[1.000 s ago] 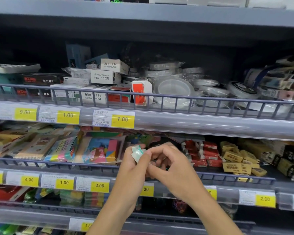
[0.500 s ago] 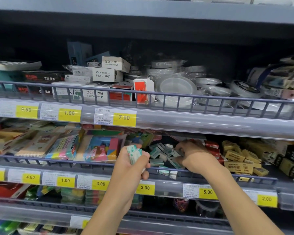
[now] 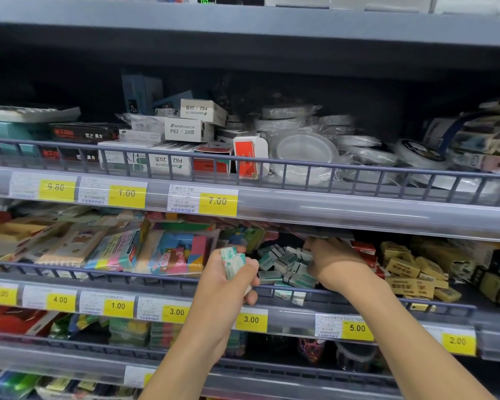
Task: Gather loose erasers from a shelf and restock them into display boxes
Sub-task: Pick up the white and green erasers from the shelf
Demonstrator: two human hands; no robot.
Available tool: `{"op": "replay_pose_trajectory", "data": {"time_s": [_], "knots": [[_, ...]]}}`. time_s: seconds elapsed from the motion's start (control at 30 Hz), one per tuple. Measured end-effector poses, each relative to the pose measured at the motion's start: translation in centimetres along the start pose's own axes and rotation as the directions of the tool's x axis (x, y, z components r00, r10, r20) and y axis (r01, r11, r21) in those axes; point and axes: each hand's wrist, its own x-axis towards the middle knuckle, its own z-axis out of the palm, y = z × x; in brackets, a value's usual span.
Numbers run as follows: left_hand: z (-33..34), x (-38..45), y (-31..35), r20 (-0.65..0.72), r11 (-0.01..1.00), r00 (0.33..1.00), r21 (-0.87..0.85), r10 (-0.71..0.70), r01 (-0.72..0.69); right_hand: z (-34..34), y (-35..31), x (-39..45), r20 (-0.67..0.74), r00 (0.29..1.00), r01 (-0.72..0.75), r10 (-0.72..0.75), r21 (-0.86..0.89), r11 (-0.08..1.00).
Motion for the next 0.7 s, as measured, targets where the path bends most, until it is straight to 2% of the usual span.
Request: {"op": "replay_pose_trajectory", "data": {"time_s": [0.13, 0.23, 0.3, 0.37, 0.43, 0.53, 0.7], "knots": [[-0.1, -0.1, 0.1, 0.002, 1.0, 1.0, 0.0, -0.003, 0.003, 0.4, 0.8, 0.2, -0.019, 1.0, 0.0, 0.004, 0.178, 0.984], [0.1, -0.1, 0.2, 0.002, 1.0, 1.0, -0.003, -0.013, 0.013, 0.2, 1.0, -0.3, -0.121, 0.993, 0.039, 0.012, 0.406, 0.913], [0.4, -0.1, 0.3, -0.001, 1.0, 1.0, 0.006, -0.016, 0.016, -0.1, 0.5, -1.7, -0.186, 0.982, 0.137, -0.018, 0.652, 0.746], [0.7, -0.2, 0.3, -0.003, 1.0, 1.0, 0.01, -0.01, 0.01, -0.2, -0.5, -3.3, -0.245, 0.967, 0.249, -0.075, 0.825, 0.507], [1.2, -0.4, 0.5, -0.007, 1.0, 1.0, -0.004, -0.002, 0.002, -0.2, -1.6, -4.9, -0.285, 0.947, 0.318, -0.147, 0.891, 0.325], [1.9, -0.9, 0.8, 0.003, 0.997, 1.0, -0.082, 0.002, -0.001, 0.5, -3.2, -6.5, -0.31, 0.927, 0.346, -0.209, 0.923, 0.165], [2.1, -1.3, 1.2, 0.0, 0.989, 1.0, -0.149, -0.003, 0.003, 1.6, -4.3, -7.9, -0.334, 0.913, 0.37, -0.234, 0.92, 0.129]]}}
